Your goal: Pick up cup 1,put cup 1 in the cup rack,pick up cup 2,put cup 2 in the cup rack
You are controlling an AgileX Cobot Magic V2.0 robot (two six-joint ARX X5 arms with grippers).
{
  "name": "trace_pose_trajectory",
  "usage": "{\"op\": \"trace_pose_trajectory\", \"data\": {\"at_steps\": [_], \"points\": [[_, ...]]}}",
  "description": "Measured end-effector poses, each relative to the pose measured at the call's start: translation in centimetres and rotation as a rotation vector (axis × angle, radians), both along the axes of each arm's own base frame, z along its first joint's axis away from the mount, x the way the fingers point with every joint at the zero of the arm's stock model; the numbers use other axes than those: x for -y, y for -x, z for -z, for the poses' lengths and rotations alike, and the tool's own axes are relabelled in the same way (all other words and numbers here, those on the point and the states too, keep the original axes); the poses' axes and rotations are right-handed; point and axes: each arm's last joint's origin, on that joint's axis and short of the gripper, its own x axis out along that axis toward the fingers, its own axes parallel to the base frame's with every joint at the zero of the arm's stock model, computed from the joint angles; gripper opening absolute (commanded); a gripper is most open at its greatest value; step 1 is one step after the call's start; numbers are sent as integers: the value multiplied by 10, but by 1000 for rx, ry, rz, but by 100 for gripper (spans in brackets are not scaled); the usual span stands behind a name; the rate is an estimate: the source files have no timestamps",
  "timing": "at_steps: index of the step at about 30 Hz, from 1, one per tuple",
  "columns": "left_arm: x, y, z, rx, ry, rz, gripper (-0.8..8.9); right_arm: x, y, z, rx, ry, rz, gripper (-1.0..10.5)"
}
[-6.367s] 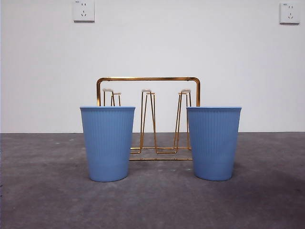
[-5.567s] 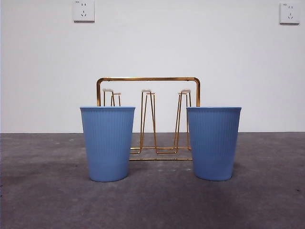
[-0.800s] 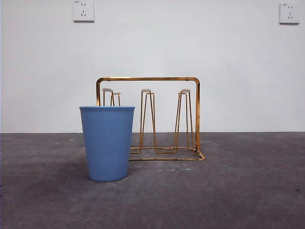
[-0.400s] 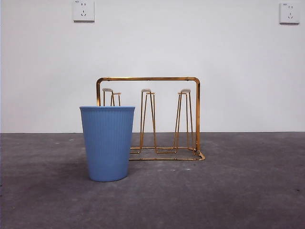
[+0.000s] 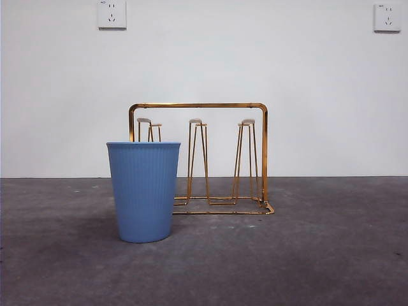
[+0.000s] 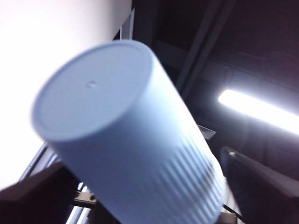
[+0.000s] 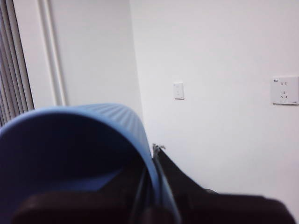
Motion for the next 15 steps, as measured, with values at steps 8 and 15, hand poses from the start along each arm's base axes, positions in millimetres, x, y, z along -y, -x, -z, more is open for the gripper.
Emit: {"op": "trace_pose_trajectory", "data": {"at_steps": [8, 15], "points": [[0, 1, -1, -21, 19, 23, 147, 0, 0, 0, 0, 2, -6, -12], [0, 0, 0, -30, 15, 29, -8, 0, 0, 2, -23, 21, -4, -8]]}}
